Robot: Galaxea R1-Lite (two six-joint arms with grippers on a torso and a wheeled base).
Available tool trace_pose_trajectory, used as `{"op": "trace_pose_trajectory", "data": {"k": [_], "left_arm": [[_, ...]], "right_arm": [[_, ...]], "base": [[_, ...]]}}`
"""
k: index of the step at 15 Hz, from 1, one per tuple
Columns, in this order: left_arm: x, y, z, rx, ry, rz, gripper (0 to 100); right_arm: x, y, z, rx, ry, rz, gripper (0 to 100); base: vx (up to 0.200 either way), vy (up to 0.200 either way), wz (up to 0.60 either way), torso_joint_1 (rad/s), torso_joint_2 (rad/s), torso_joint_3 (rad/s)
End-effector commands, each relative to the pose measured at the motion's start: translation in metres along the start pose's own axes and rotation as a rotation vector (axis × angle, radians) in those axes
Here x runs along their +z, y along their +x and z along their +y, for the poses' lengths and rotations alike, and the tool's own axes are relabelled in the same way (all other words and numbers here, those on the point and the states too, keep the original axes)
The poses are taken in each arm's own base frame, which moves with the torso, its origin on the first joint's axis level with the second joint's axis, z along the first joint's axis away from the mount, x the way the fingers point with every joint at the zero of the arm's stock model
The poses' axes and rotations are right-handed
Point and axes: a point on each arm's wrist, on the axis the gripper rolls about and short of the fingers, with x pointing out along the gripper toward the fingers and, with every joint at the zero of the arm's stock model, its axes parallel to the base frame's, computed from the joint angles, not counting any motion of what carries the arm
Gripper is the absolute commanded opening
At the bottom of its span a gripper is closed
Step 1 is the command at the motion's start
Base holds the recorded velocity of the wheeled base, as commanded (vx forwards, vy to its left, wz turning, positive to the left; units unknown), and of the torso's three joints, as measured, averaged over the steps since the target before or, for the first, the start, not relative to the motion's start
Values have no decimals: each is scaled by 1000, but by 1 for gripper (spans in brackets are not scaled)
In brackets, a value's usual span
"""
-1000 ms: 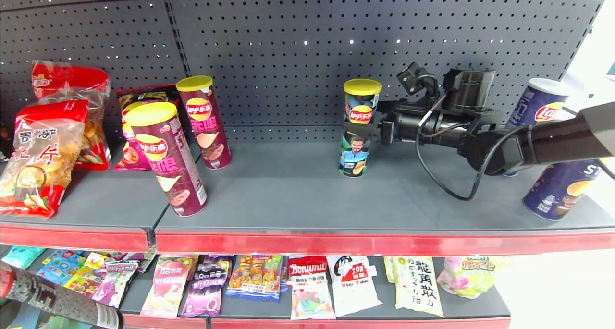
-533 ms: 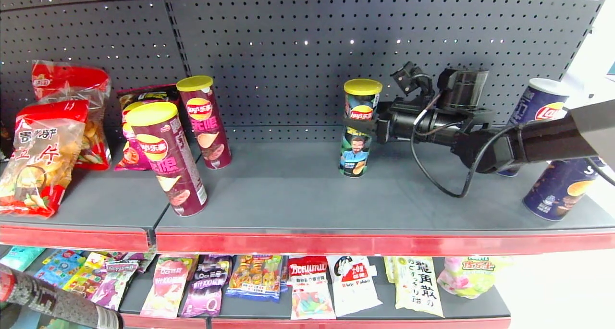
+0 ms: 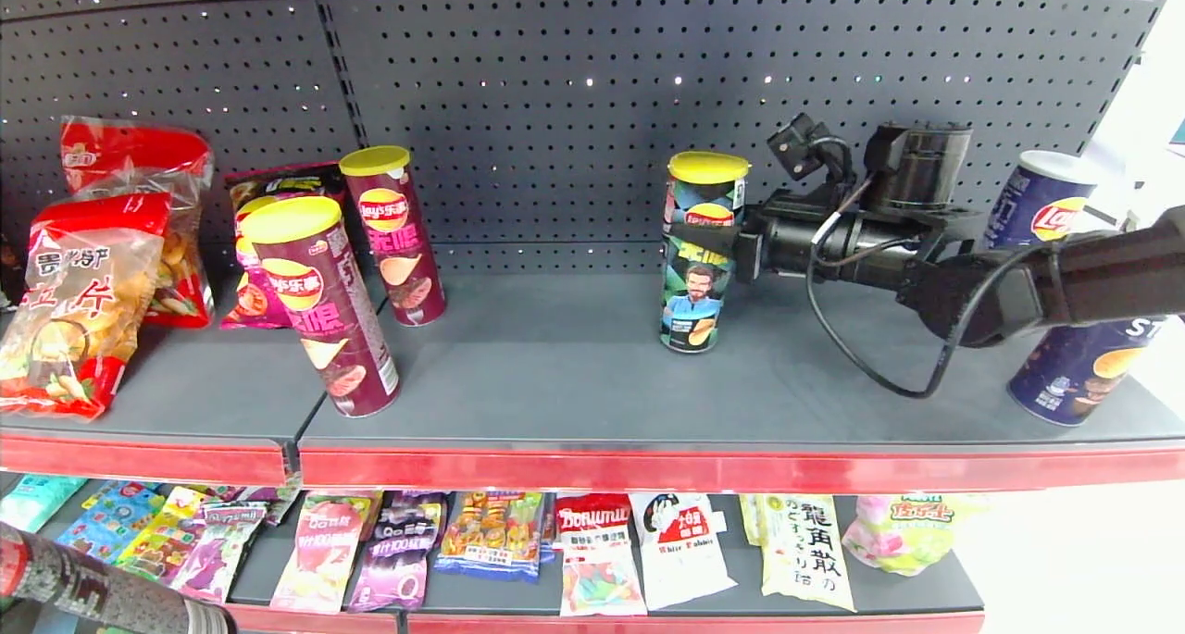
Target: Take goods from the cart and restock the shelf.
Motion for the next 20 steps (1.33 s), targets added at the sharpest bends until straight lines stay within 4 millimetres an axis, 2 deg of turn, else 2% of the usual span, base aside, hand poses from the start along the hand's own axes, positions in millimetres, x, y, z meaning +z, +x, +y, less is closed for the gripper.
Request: {"op": "trace_pose_trajectory", "data": {"k": [1,3,7,11,16,20], "left_arm": [[1,-1,0,0,2,-5,0],[1,0,0,0,1,-3,0],[0,0,0,-1,1,-3,0],[1,0,0,-3,1,-2,0],[0,0,0,-1,0,-3,0],[0,0,0,-2,1,-1,0]], "right_arm": [[28,-34,36,-8,3,-23,0],[28,-48,49,-51,24,-8,0],[19,-65,63,-84,23,17,0],[5,-59,84,-75,16,5,0],[-11,-46,82,-77,8,-5,0],[-18,-44,91,-47,15,16,0]], "base": [[0,0,0,0,0,0],[0,0,0,0,0,0],[0,0,0,0,0,0],[0,0,0,0,0,0],[0,0,0,0,0,0],[0,0,0,0,0,0]]}}
